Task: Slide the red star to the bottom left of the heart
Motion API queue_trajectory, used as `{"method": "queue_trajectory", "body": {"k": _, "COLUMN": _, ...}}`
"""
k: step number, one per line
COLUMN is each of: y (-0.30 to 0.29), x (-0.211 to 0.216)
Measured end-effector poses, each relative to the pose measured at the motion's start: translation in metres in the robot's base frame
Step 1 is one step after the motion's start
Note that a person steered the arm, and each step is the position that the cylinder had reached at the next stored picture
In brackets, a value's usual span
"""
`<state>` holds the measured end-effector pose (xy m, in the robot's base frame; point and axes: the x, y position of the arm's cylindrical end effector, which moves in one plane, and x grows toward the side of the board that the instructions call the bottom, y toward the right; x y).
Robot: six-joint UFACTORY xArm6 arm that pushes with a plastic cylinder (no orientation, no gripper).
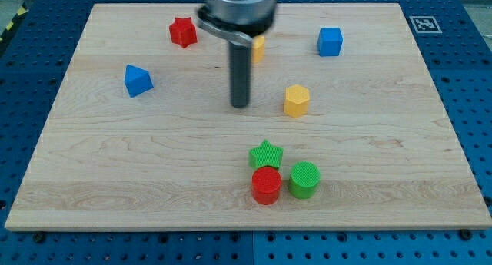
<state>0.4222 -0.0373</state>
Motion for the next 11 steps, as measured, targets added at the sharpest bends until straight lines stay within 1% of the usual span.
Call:
{"method": "queue_trajectory", "body": {"k": 1, "y": -0.061, "x": -0.038}}
{"method": "queue_trajectory", "body": {"k": 2, "y": -0.104, "x": -0.078}}
{"method": "queue_trajectory", "body": {"k": 3, "y": -0.099, "x": -0.149}}
{"method": "queue_trajectory", "body": {"k": 4, "y": -0.093, "x": -0.198}}
{"method": "queue_trajectory", "body": {"k": 5, "y": -0.092, "x": -0.199}}
{"method": "queue_trajectory", "body": {"k": 6, "y": -0.079, "x": -0.2}}
{"method": "queue_trajectory", "body": {"k": 7, "y": -0.051, "x": -0.2}}
{"method": "queue_trajectory", "body": {"k": 8, "y": -0.039, "x": -0.196}}
{"method": "queue_trajectory", "body": {"k": 9, "y": -0.039, "x": -0.173}}
{"method": "queue_trajectory", "body": {"k": 11, "y": -0.029, "x": -0.108}}
